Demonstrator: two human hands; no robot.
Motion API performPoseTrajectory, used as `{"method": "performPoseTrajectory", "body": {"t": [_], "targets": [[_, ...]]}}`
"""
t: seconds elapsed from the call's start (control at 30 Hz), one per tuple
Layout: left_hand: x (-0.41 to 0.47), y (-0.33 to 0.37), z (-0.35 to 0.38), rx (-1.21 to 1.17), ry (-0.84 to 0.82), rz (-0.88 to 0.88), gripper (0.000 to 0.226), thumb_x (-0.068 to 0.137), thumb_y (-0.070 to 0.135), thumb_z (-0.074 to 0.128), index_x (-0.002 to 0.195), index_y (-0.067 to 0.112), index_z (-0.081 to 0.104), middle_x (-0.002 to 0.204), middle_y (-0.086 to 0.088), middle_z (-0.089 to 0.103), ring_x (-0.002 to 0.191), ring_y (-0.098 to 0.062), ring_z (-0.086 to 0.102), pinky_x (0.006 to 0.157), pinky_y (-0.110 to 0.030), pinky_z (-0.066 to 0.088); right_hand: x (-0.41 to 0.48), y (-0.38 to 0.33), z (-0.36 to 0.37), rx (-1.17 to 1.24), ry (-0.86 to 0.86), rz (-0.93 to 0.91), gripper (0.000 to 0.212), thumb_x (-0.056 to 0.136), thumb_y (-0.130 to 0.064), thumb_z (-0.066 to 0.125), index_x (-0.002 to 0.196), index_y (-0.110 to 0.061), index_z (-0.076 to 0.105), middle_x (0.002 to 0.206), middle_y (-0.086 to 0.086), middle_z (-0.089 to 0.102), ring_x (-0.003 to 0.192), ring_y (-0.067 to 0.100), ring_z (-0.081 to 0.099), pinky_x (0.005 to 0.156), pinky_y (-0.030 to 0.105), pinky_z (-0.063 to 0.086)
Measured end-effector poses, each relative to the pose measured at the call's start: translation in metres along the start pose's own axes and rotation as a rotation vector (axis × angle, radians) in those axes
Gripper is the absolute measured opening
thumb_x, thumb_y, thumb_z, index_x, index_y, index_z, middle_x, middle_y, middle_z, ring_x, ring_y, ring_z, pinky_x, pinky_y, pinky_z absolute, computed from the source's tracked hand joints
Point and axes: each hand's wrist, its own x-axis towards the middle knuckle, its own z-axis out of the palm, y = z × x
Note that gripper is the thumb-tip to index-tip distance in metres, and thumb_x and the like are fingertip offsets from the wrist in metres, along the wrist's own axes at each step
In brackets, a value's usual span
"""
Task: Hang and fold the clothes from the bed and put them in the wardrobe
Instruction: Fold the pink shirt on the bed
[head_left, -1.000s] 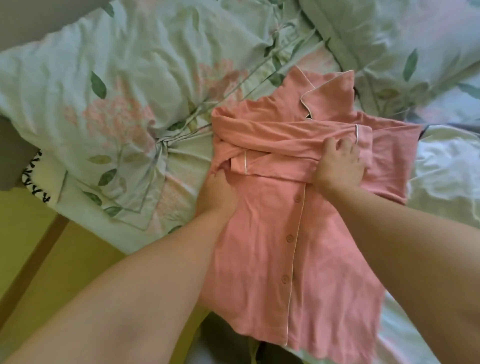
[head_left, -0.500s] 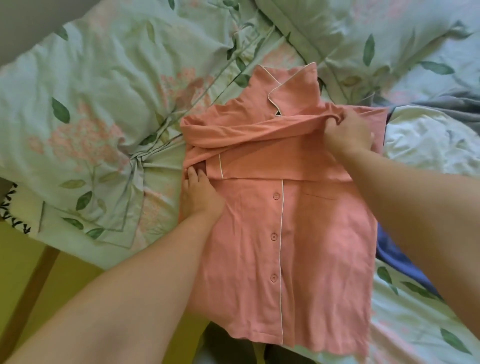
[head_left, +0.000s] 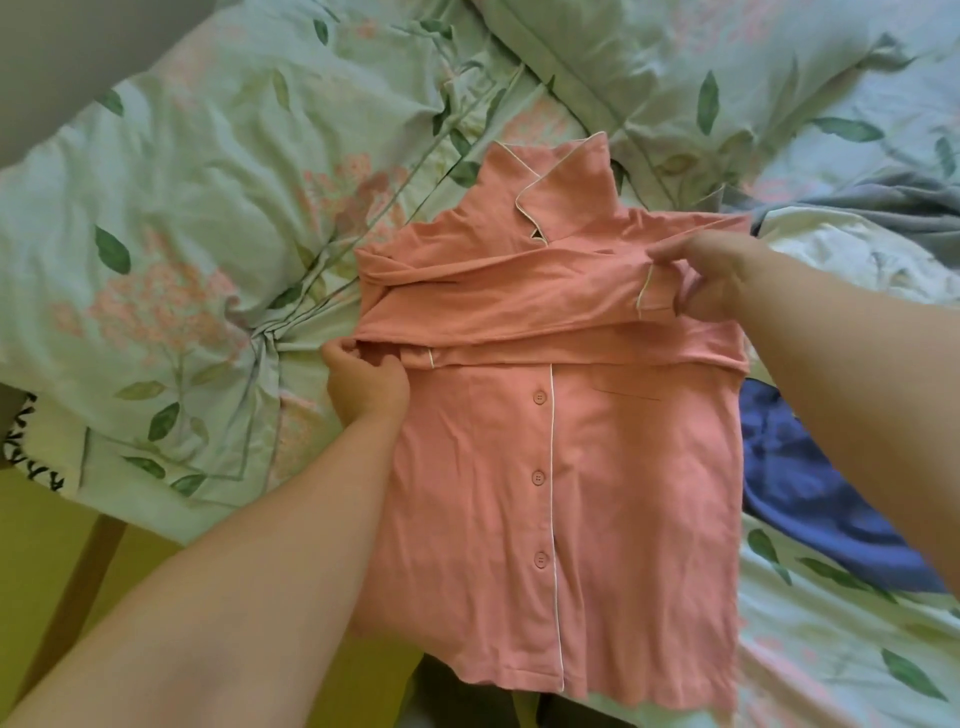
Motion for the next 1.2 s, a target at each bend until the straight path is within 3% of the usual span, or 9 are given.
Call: {"method": "performPoseTrajectory", "body": {"t": [0.07,0.2,0.3,0.4,0.57,0.7,0.8,0.97,1.2], "targets": [[0.005,0.005,0.001,0.089,0.010,0.038,0.046,0.085,0.012,0.064,0.126,0.020,0.045,0.116,-0.008,0.067,0.108,-0.033,0.064,0.083,-0.030,0.042,0.005,0.016,-0.002,-0.051,-0.005,0.038,0.006,0.099,-0.001,0.055,0.101,-0.006,0.057,0.096,0.011,0.063,0.085,0.025,0.070,0.089,0.050,0.058],[0.016,0.010,-0.005,0.515,-0.125,0.228,0.044,0.090,0.020,0.065,0.132,0.021,0.051,0.128,-0.013,0.059,0.111,-0.038,0.060,0.084,-0.040,0.046,0.011,0.035,-0.003,0.023,0.174,-0.053,0.020,0.103,-0.001,0.046,0.092,-0.017,0.052,0.075,0.002,0.052,0.050,0.011,0.055,0.043,0.030,0.054],[0.027,0.017,-0.012,0.803,-0.110,0.364,0.029,0.095,0.015,0.055,0.124,0.016,0.058,0.128,-0.016,0.052,0.108,-0.040,0.059,0.077,-0.043,0.043,0.010,0.039,-0.004,-0.088,0.305,-0.213,0.004,0.105,-0.018,0.049,0.105,-0.020,0.054,0.072,0.003,0.058,0.053,0.014,0.053,0.049,0.028,0.052],[0.034,0.020,-0.022,0.848,-0.040,0.606,0.023,0.088,0.003,0.054,0.109,0.005,0.062,0.118,-0.021,0.052,0.102,-0.041,0.054,0.072,-0.045,0.040,0.013,0.035,-0.010,-0.213,0.353,-0.377,0.024,0.107,-0.026,0.044,0.086,-0.015,0.050,0.044,0.004,0.054,0.038,0.021,0.045,0.035,0.018,0.035],[0.037,0.012,-0.042,0.943,-0.281,0.885,0.016,0.074,0.002,0.062,0.089,0.005,0.057,0.096,-0.021,0.059,0.087,-0.042,0.058,0.069,-0.048,0.044,0.021,0.033,-0.026,-0.659,0.557,-0.455,0.037,0.103,-0.045,0.044,0.115,-0.016,0.064,0.117,0.021,0.065,0.104,0.040,0.063,0.091,0.043,0.053],[0.045,0.023,-0.035,0.822,-0.320,0.754,0.012,0.077,0.009,0.058,0.087,0.014,0.055,0.104,-0.015,0.062,0.093,-0.041,0.060,0.077,-0.044,0.049,0.029,0.046,-0.029,-0.805,0.534,-0.457,0.044,0.104,-0.047,0.039,0.118,-0.013,0.063,0.117,0.024,0.065,0.109,0.043,0.060,0.092,0.040,0.047],[0.063,0.043,-0.019,0.683,-0.166,0.708,0.032,0.086,0.009,0.056,0.118,0.009,0.055,0.126,-0.021,0.051,0.104,-0.045,0.056,0.085,-0.050,0.046,0.031,0.046,-0.027,-0.831,0.565,-0.462,0.044,0.104,-0.046,0.039,0.120,-0.011,0.061,0.121,0.026,0.063,0.112,0.044,0.059,0.093,0.041,0.045],[0.088,0.076,0.003,0.607,-0.347,0.655,0.064,0.085,0.003,0.054,0.146,0.018,0.044,0.143,-0.018,0.050,0.127,-0.038,0.051,0.105,-0.042,0.043,0.035,0.048,-0.032,-0.800,0.569,-0.465,0.037,0.104,-0.040,0.043,0.127,-0.014,0.056,0.126,0.023,0.061,0.117,0.043,0.056,0.094,0.040,0.043],[0.097,0.097,0.012,0.410,-0.558,0.311,0.036,0.083,-0.008,0.056,0.104,0.017,0.073,0.106,-0.005,0.067,0.098,-0.021,0.060,0.082,-0.027,0.050,0.041,0.054,-0.033,-0.805,0.567,-0.452,0.039,0.105,-0.040,0.043,0.130,-0.011,0.051,0.129,0.024,0.058,0.119,0.044,0.055,0.097,0.043,0.043]]}}
